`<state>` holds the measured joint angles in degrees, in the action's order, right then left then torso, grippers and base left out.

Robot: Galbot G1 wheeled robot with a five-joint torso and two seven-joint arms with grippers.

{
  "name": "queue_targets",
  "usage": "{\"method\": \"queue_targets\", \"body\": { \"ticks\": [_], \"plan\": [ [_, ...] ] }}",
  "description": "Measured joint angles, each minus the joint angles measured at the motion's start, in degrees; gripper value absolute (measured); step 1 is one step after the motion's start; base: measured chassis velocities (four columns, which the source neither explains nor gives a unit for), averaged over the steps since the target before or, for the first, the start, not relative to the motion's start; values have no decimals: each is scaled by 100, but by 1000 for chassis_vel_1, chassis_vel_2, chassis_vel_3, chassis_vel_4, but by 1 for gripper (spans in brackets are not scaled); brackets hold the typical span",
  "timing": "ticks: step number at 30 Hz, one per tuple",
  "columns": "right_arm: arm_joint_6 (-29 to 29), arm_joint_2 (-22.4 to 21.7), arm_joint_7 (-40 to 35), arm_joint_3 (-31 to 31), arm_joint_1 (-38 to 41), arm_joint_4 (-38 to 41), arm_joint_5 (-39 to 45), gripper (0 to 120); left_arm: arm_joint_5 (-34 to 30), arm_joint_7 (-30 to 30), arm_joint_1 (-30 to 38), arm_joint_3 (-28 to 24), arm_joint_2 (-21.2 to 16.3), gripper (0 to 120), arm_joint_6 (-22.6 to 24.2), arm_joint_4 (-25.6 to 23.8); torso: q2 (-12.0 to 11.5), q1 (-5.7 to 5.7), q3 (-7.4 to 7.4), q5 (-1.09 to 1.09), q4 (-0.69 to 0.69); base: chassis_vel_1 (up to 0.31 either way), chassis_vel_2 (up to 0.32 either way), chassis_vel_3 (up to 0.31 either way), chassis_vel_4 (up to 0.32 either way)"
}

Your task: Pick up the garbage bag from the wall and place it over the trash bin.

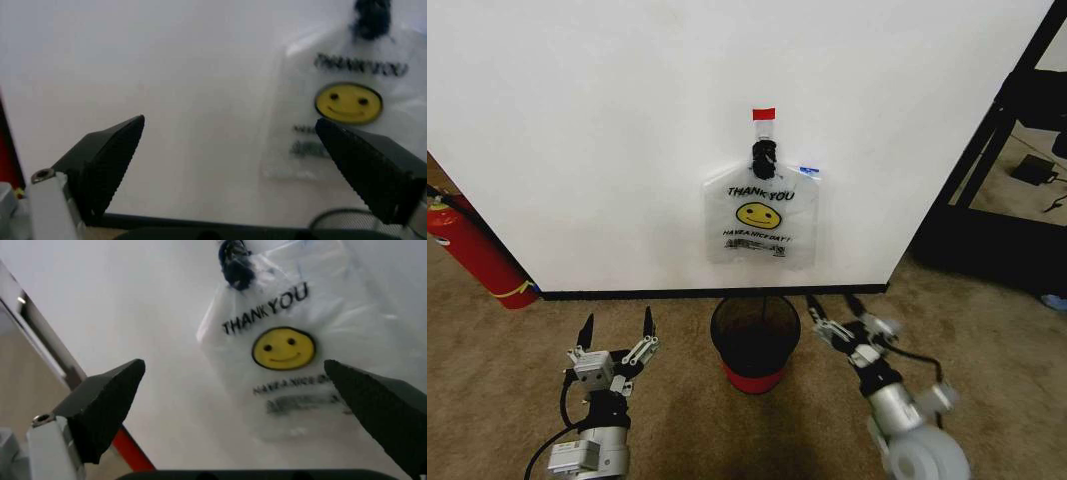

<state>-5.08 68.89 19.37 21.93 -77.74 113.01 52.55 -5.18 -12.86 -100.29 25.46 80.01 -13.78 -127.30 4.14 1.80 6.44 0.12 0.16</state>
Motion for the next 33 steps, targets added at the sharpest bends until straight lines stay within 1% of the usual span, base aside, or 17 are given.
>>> {"method": "queue_targets", "body": {
  "ticks": [1,2,3,4,6,7,9,10,12,15,20,25,28,30,33],
  "plan": [
    [111,-38,40,-173,461,-273,287,100,25,5,-57,-14,34,100,-33,17,0,0,0,-2,-3,0,0,0,0],
    [175,-59,61,-291,787,-464,469,100,50,8,-111,-19,70,100,-52,10,0,0,0,-2,-9,0,0,0,0],
    [175,-59,61,-291,787,-464,469,100,50,8,-111,-19,70,100,-52,10,0,0,0,-2,-9,0,0,0,0],
    [246,-70,92,-429,1185,-713,676,100,89,16,-154,-24,101,100,-56,-17,0,0,1,-1,-12,0,0,0,0],
    [332,-63,124,-654,1817,-1160,950,100,175,27,-163,-20,131,100,-59,-71,0,0,0,-1,-12,0,0,0,0],
    [384,-37,155,-801,2202,-1488,1099,100,204,29,-147,-7,130,100,-53,-88,-1,0,1,-1,-7,0,0,0,0],
    [433,33,253,-993,2778,-2001,1249,100,212,37,-109,23,106,100,-23,-111,0,0,1,-1,-6,0,0,0,0],
    [433,33,253,-993,2778,-2001,1249,100,212,37,-109,23,106,100,-23,-111,0,0,1,-1,-6,0,0,0,0],
    [445,119,390,-1172,3366,-2544,1311,100,211,65,-80,67,44,100,-5,-128,-1,0,1,0,-9,0,0,0,0],
    [491,251,600,-1294,3950,-3120,1457,100,207,101,-53,108,-39,100,0,-140,0,0,1,0,-8,0,0,0,0],
    [591,379,921,-1405,4347,-3513,1528,100,202,106,-16,112,-46,100,-1,-122,0,1,1,0,-6,0,0,0,0],
    [614,542,1022,-1421,4590,-3792,1471,100,193,101,-8,107,0,100,-4,-115,0,0,0,0,-6,0,0,0,0],
    [614,604,1035,-1414,4663,-3874,1437,100,187,101,-6,114,-7,100,-5,-112,0,0,0,0,-6,0,0,0,0],
    [622,665,995,-1359,4706,-3886,1440,100,182,98,0,124,-19,100,-5,-107,0,0,0,0,-9,0,0,0,0],
    [629,665,967,-1337,4738,-3902,1448,100,183,97,3,125,-19,100,-5,-107,0,-1,0,0,-7,0,0,0,0]
  ]
}}
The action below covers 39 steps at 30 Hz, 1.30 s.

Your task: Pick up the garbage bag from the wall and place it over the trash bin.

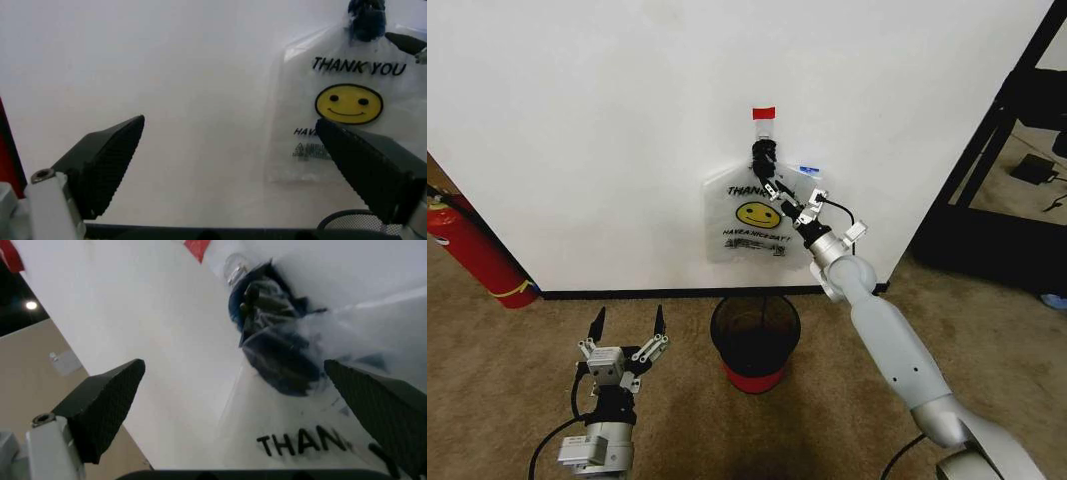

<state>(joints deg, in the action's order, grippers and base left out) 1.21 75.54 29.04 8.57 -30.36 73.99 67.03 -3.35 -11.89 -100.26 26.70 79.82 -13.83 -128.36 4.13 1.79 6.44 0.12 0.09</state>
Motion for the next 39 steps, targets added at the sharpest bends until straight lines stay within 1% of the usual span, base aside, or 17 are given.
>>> {"method": "queue_targets", "body": {
  "ticks": [3,6,9,17,21,22,23,24,29,30,36,37,39],
  "plan": [
    [2,-16,3,-26,68,-55,1,100,4,-1,-1,-1,4,100,0,-2,0,0,0,-1,1,0,0,0,0],
    [10,10,21,-79,134,-77,3,100,7,-5,-19,-1,19,100,0,-32,0,0,0,-1,-2,0,0,0,0],
    [12,12,36,-120,135,-74,2,100,16,-10,-31,-1,36,100,0,-51,0,0,0,-1,-1,0,0,0,0],
    [21,53,-13,-163,157,-53,-46,100,78,-30,-124,-20,148,99,-46,-149,1,0,0,-1,-1,0,0,0,0],
    [21,63,-101,-165,175,-78,-43,86,85,-36,-149,1,123,100,-61,-214,1,0,0,-1,1,0,0,0,0],
    [21,70,-123,-164,177,-79,-41,84,85,-36,-153,5,116,100,-62,-226,1,0,0,-1,0,0,0,0,0],
    [16,90,-209,-162,183,-81,-36,77,84,-36,-165,12,101,99,-63,-256,1,0,0,-1,-1,0,0,0,0],
    [16,90,-209,-162,183,-81,-36,77,84,-36,-165,12,101,99,-63,-256,1,0,0,-1,-1,0,0,0,0],
    [-15,173,-458,-155,220,-188,53,55,90,-33,-204,12,101,99,-72,-314,1,0,0,-1,0,0,0,0,0],
    [-15,173,-458,-155,220,-188,53,55,90,-33,-204,12,101,99,-72,-314,1,0,0,-1,0,0,0,0,0],
    [-36,258,-542,-133,246,-236,60,29,94,-32,-218,27,69,99,-83,-337,1,0,0,-1,0,0,0,0,0],
    [-36,258,-542,-133,246,-236,60,29,94,-32,-218,27,69,99,-83,-337,1,0,0,-1,0,0,0,0,0],
    [-41,270,-554,-130,247,-242,60,21,93,-32,-218,29,71,99,-84,-347,1,0,0,-1,0,0,0,0,0]
  ]
}}
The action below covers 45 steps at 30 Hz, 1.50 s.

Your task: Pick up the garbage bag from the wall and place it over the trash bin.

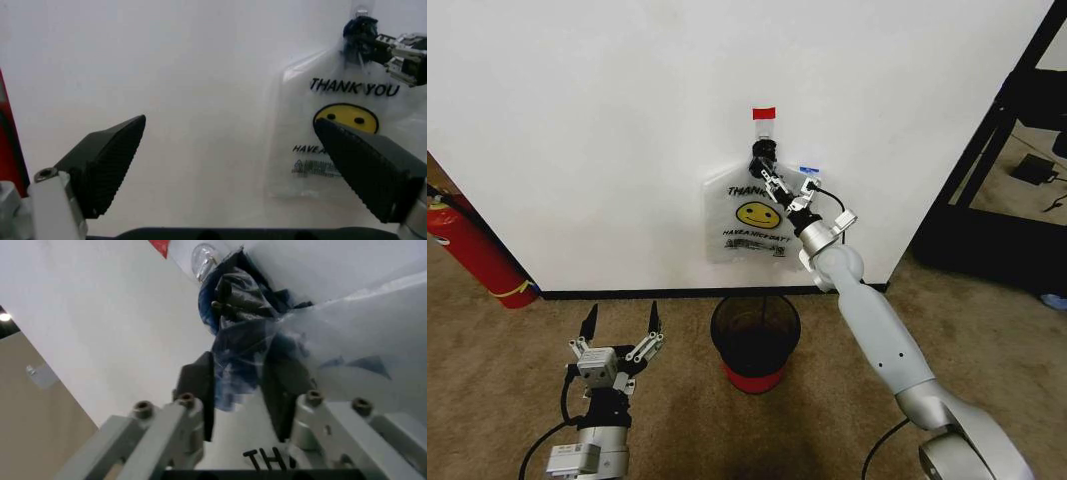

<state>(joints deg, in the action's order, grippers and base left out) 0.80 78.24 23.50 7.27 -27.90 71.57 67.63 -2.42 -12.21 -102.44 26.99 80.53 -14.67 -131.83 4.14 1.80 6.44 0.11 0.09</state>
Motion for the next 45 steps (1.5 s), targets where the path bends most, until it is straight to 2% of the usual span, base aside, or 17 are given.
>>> {"method": "queue_targets", "body": {
  "ticks": [5,7,15,22,28,35,45],
  "plan": [
    [-41,3,-31,6,0,-7,-3,1,-9,-1,4,-8,5,99,-1,-8,0,0,0,0,0,0,0,0,0],
    [-48,-2,-43,9,-1,-7,-3,0,-10,-3,5,-10,2,99,-1,-8,0,0,0,0,0,0,0,0,0],
    [-90,-153,-72,4,-166,193,17,0,13,-27,-4,-68,10,99,-1,73,0,0,0,0,-1,0,0,0,0],
    [-107,-512,-134,-53,-638,920,27,0,-19,-53,63,-76,-44,99,6,111,0,0,0,-1,-1,0,0,0,0],
    [-106,-868,-139,35,-1442,1699,-135,0,-35,-65,118,-141,-53,99,20,142,0,0,-1,-1,0,0,0,0,0],
    [-122,-1017,-135,173,-2251,2338,-347,0,-41,-67,199,-205,-93,99,41,235,0,0,-1,0,0,0,0,0,0],
    [-216,-1116,-41,310,-2924,2764,-726,0,-53,-67,267,-284,-125,99,63,292,0,0,-1,0,0,0,0,0,0]
  ]
}}
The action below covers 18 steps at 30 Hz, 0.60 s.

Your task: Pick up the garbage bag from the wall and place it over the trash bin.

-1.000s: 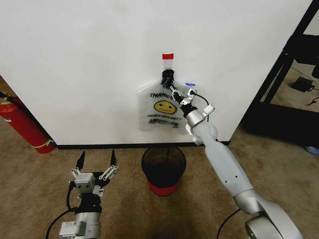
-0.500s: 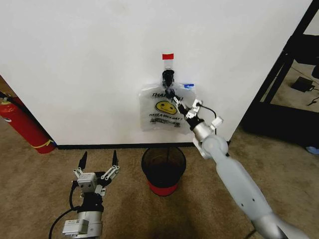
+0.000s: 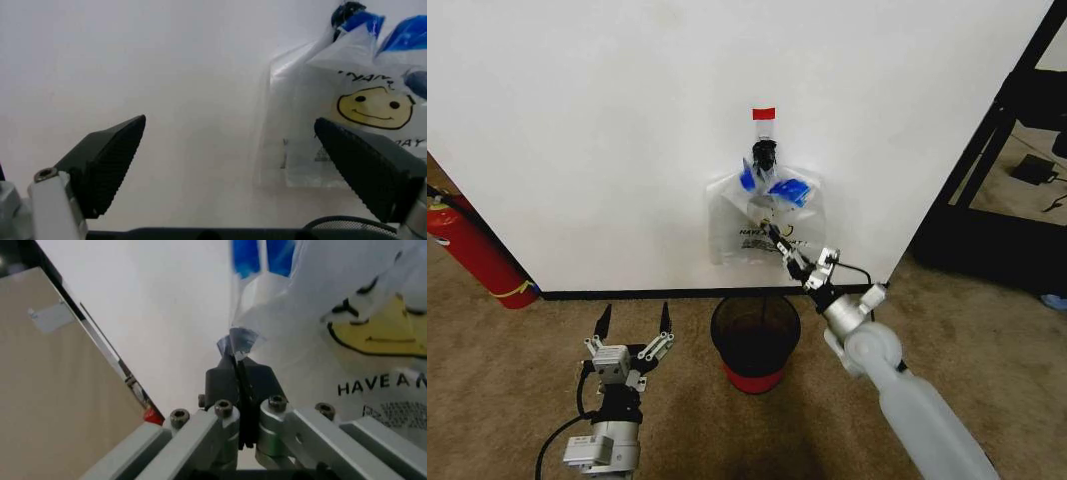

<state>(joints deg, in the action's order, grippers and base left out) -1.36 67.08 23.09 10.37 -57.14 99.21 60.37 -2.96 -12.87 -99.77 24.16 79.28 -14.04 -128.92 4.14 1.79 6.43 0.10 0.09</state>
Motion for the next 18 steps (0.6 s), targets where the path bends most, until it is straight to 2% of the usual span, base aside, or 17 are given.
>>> {"method": "queue_targets", "body": {
  "ticks": [8,13,18],
  "plan": [
    [-178,-74,215,201,-660,339,-582,0,-45,0,59,-34,-70,99,10,35,0,0,0,0,0,0,0,0,0],
    [-502,-72,517,400,-1329,495,-1522,0,-65,-5,103,-95,-114,99,12,60,-1,0,1,0,0,0,0,0,0],
    [-767,-52,633,560,-1636,498,-2036,0,-70,-8,107,-112,-153,99,13,64,-1,0,0,0,0,0,0,0,0]
  ]
}}
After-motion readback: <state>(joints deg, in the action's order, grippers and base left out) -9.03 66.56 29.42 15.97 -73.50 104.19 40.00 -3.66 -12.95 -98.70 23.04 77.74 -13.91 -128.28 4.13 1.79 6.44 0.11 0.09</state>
